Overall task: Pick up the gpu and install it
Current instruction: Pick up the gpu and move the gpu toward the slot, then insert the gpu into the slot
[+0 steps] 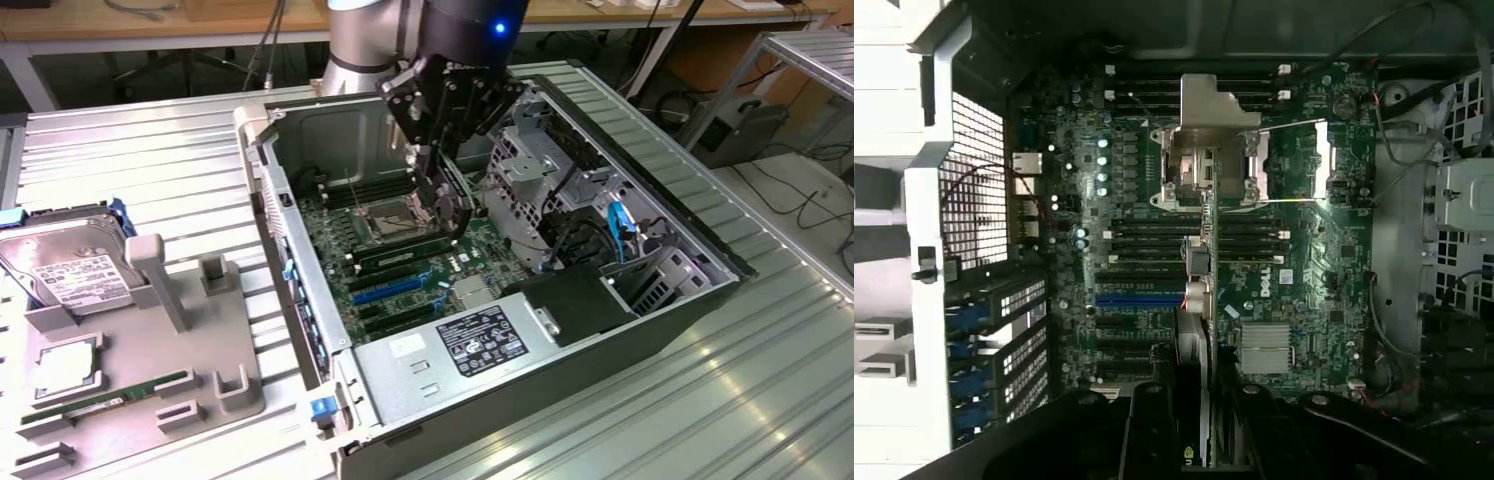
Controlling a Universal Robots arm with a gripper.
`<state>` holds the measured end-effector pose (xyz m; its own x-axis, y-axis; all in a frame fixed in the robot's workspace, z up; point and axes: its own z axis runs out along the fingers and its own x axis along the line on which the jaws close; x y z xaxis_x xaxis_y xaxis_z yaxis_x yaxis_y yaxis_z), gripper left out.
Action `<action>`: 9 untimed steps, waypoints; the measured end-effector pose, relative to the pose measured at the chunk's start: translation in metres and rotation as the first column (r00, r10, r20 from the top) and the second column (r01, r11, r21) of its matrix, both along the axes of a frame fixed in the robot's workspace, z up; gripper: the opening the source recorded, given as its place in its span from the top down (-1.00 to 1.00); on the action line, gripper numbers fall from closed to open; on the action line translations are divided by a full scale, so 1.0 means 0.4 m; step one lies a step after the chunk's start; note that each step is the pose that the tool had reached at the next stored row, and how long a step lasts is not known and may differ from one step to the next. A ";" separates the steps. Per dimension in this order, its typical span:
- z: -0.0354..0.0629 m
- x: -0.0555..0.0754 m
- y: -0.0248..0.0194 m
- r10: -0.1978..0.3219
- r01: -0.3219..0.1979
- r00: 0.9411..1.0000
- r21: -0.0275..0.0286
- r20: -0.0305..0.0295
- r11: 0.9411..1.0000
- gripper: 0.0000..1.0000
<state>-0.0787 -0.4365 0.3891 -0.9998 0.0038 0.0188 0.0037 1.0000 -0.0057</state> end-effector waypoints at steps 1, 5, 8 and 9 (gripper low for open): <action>-0.005 0.011 0.000 0.000 0.000 1.000 0.000 0.000 1.000 0.47; -0.014 0.033 0.000 0.000 0.000 1.000 0.000 0.000 1.000 0.47; -0.014 0.033 0.000 0.000 0.000 1.000 0.000 0.000 1.000 0.47; -0.014 0.033 0.000 0.000 0.000 1.000 0.000 0.000 1.000 0.47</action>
<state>-0.0656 -0.4365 0.3834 -0.9998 0.0034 0.0192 0.0033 1.0000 -0.0059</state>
